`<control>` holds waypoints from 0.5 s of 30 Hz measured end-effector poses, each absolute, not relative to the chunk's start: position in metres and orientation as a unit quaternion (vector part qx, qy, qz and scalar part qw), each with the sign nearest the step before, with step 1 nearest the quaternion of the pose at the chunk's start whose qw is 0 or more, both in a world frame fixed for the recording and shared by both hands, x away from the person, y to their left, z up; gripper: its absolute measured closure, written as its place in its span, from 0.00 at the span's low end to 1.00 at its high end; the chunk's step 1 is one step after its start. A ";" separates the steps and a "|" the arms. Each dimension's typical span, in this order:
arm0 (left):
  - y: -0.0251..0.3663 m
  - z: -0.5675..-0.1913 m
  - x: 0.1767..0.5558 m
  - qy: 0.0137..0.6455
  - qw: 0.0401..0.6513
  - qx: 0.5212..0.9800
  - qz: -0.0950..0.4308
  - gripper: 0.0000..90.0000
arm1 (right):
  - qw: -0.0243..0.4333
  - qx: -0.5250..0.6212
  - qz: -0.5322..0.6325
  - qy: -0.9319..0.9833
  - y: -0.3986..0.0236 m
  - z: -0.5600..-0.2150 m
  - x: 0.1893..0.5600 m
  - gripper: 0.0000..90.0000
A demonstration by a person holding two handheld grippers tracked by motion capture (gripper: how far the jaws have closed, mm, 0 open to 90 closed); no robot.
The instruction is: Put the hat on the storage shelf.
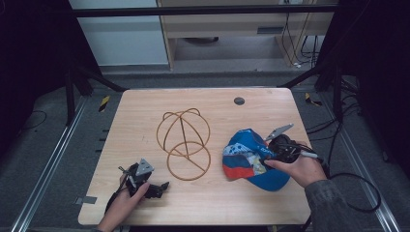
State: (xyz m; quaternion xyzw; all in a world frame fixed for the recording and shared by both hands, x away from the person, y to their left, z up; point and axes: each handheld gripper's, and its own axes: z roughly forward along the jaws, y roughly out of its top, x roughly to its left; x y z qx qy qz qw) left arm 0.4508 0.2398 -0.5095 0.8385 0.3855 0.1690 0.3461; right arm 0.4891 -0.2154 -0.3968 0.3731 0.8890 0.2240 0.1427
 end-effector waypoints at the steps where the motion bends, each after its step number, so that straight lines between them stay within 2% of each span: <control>1: 0.240 -0.510 0.451 0.385 0.346 0.839 0.169 0.00 | 0.143 0.373 0.224 0.889 -0.215 -0.397 0.489 0.42; 15: 0.240 -0.510 0.451 0.384 0.347 0.839 0.168 0.00 | 0.106 0.381 0.221 0.892 -0.205 -0.404 0.516 0.57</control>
